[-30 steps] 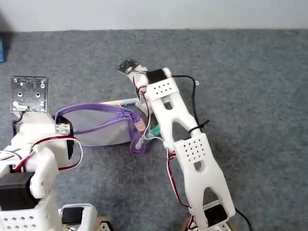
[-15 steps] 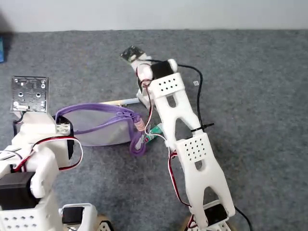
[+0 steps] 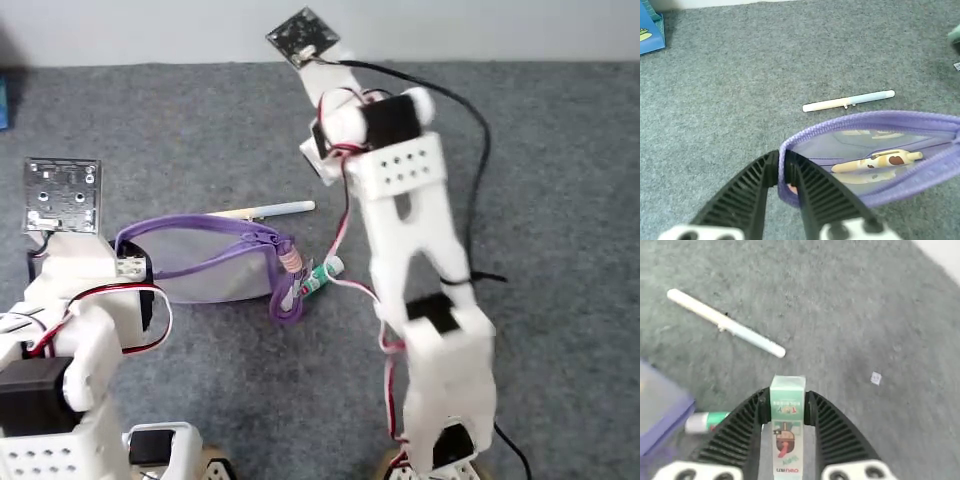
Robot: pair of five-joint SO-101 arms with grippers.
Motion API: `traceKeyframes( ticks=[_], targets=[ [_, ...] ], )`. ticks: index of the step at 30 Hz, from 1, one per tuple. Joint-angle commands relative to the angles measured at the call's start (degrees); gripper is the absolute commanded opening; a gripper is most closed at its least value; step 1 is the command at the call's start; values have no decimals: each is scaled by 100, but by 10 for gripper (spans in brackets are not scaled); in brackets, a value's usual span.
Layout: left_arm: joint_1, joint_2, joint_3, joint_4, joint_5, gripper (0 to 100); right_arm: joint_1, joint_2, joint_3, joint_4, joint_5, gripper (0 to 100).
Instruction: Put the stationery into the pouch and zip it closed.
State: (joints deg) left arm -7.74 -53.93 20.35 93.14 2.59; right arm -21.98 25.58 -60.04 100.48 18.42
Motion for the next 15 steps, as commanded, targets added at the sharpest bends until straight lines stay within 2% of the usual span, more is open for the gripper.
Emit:
traceKeyframes(
  ticks=[1, 7, 11, 15],
  targets=[
    [53, 53, 242, -18, 53, 11, 22, -1965, 1407, 251, -97, 7],
    [62, 70, 259, -132, 53, 11, 4, -3749, 2699, 224, -686, 7],
    [62, 79, 268, -167, 53, 11, -347, -4382, 2796, 207, -1231, 7],
    [62, 79, 268, -167, 53, 11, -884, -4734, 2796, -347, -1732, 7]
  ],
)
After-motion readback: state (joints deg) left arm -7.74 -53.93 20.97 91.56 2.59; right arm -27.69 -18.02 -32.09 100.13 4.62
